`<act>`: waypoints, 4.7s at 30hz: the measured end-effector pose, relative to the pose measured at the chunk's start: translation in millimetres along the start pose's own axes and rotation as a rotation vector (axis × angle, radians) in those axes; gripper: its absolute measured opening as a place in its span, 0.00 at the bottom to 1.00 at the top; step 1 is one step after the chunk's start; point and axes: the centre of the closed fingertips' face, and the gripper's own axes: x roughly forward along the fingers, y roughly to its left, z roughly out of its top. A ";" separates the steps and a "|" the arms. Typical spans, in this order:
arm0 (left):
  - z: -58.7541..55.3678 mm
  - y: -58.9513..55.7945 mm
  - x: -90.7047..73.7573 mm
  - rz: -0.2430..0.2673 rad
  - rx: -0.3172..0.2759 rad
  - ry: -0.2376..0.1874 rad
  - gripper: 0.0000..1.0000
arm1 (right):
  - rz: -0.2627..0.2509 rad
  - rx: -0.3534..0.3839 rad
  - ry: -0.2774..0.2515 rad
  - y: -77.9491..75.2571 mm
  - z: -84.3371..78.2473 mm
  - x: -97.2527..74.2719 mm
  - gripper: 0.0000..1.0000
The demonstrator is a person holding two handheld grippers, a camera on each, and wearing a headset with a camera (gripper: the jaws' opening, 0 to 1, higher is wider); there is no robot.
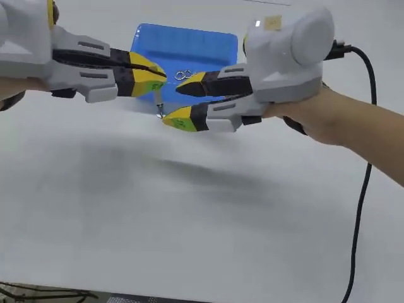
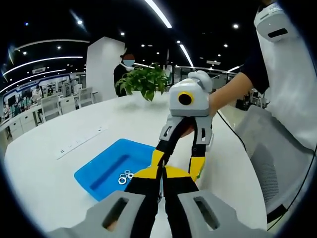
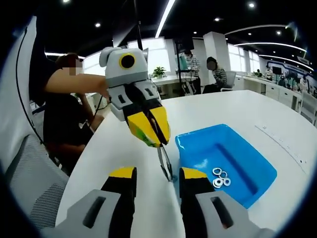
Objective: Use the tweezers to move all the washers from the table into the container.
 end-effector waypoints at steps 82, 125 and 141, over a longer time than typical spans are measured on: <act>32.0 -50.0 -30.3 0.343 -0.161 -0.138 0.99 | -0.082 -0.235 -0.065 -37.9 82.6 -43.3 0.09; 7.0 -44.2 -61.5 0.461 -0.264 -0.144 1.00 | -0.172 -0.054 0.063 -96.3 5.4 -2.8 0.10; 15.4 -34.1 -59.7 0.459 -0.292 -0.194 0.99 | -0.207 -0.083 0.053 -92.6 20.1 -17.1 0.07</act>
